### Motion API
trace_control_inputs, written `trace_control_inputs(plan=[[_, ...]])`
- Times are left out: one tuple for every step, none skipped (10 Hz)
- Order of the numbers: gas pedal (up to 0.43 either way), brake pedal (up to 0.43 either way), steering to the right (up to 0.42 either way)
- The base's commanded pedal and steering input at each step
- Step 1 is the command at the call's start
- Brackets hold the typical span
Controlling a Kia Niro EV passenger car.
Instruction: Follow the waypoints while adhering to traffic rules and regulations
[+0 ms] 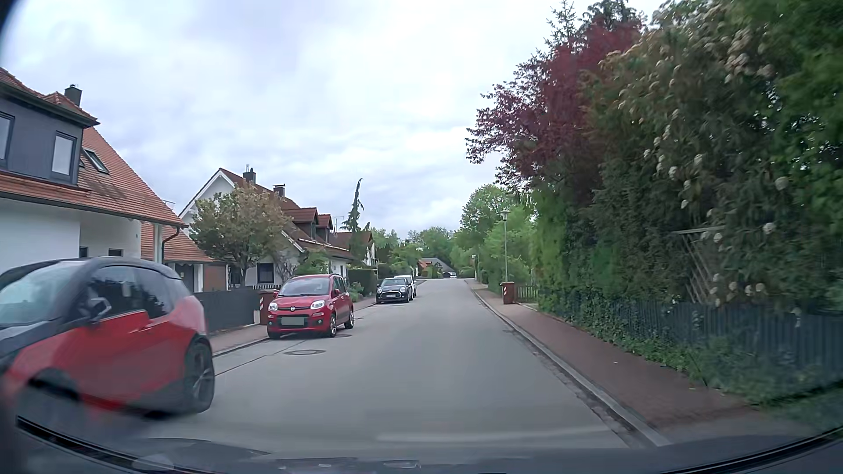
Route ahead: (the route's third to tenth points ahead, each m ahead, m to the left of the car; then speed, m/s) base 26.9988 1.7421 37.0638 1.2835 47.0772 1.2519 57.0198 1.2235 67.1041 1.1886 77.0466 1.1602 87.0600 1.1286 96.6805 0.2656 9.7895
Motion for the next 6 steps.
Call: trace_control_inputs(plan=[[0.098, 0.006, 0.003], [0.098, 0.006, 0.003], [0.098, 0.006, 0.003], [0.087, 0.006, 0.003], [0.087, 0.006, 0.003], [0.087, 0.006, 0.003]])
